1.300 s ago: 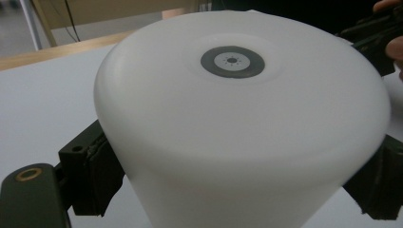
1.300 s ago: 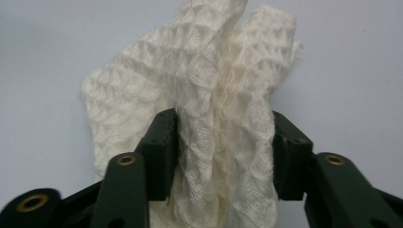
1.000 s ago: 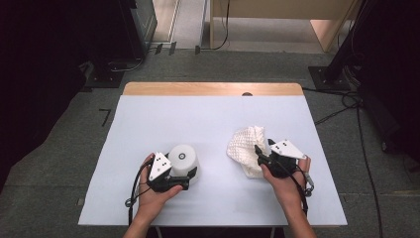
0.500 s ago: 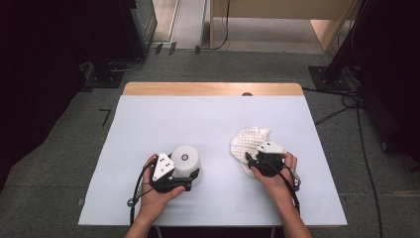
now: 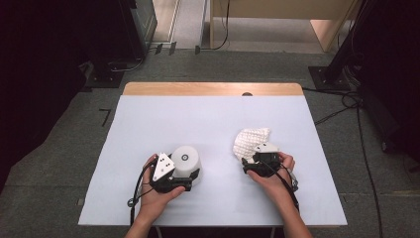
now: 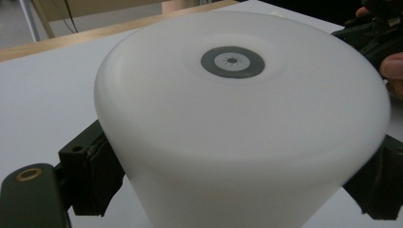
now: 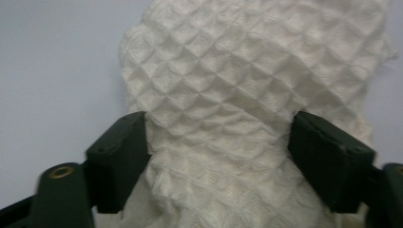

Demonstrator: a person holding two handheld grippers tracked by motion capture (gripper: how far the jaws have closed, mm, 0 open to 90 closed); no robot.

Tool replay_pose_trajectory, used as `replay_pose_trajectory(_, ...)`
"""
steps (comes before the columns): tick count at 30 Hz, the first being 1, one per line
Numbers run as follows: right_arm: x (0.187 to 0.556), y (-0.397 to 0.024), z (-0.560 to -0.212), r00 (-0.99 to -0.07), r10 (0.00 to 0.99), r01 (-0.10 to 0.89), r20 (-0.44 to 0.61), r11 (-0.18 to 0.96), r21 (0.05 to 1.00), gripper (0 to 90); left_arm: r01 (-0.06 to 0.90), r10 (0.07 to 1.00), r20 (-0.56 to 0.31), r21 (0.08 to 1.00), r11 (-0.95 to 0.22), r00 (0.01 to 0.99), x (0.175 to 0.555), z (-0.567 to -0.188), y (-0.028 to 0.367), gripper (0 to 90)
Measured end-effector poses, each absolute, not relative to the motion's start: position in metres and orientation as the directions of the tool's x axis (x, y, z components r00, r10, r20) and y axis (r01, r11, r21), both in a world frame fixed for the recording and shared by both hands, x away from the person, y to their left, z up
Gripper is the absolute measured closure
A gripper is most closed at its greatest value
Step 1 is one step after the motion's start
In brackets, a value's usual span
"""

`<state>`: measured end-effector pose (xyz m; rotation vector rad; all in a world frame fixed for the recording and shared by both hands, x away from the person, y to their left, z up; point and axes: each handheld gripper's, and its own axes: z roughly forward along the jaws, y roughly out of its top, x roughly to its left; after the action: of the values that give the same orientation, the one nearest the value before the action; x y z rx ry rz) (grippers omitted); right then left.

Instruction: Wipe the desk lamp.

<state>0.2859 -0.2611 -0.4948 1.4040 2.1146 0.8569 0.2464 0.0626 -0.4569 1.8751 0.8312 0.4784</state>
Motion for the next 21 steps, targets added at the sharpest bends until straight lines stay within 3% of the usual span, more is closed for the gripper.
replay_pose_trajectory(4, 0.287, -0.258, -0.497, -0.365, 0.93, 0.645, -0.044, 0.287, 0.708, 13.1, 0.338, 0.727, -0.033, 0.9, -0.277, 0.685, 0.246, -0.458, 0.062, 8.5)
replay_pose_trajectory(9, 0.287, -0.263, -0.498, -0.361, 0.932, 0.643, -0.031, 0.273, 0.716, 17.0, 0.338, 0.726, -0.031, 0.898, -0.282, 0.687, 0.246, -0.458, 0.061, 8.5)
replay_pose_trajectory(12, 0.286, -0.269, -0.497, -0.353, 0.934, 0.629, -0.046, 0.273, 0.728, 34.4, 0.339, 0.727, -0.034, 0.899, -0.278, 0.686, 0.246, -0.458, 0.061, 8.6)
replay_pose_trajectory(13, 0.285, -0.272, -0.497, -0.342, 0.938, 0.624, -0.059, 0.273, 0.732, 45.4, 0.338, 0.726, -0.033, 0.899, -0.278, 0.687, 0.246, -0.457, 0.061, 8.6)
replay_pose_trajectory(16, 0.284, -0.278, -0.497, -0.338, 0.935, 0.599, -0.102, 0.298, 0.743, 60.1, 0.338, 0.725, -0.035, 0.899, -0.278, 0.688, 0.246, -0.458, 0.061, 8.6)
replay_pose_trajectory(19, 0.283, -0.278, -0.497, -0.339, 0.929, 0.585, -0.146, 0.33, 0.741, 69.9, 0.335, 0.722, -0.031, 0.899, -0.282, 0.691, 0.247, -0.458, 0.062, 8.5)
replay_pose_trajectory(21, 0.284, -0.279, -0.496, -0.343, 0.928, 0.584, -0.147, 0.334, 0.74, 69.7, 0.336, 0.723, -0.03, 0.898, -0.283, 0.69, 0.247, -0.458, 0.062, 8.6)
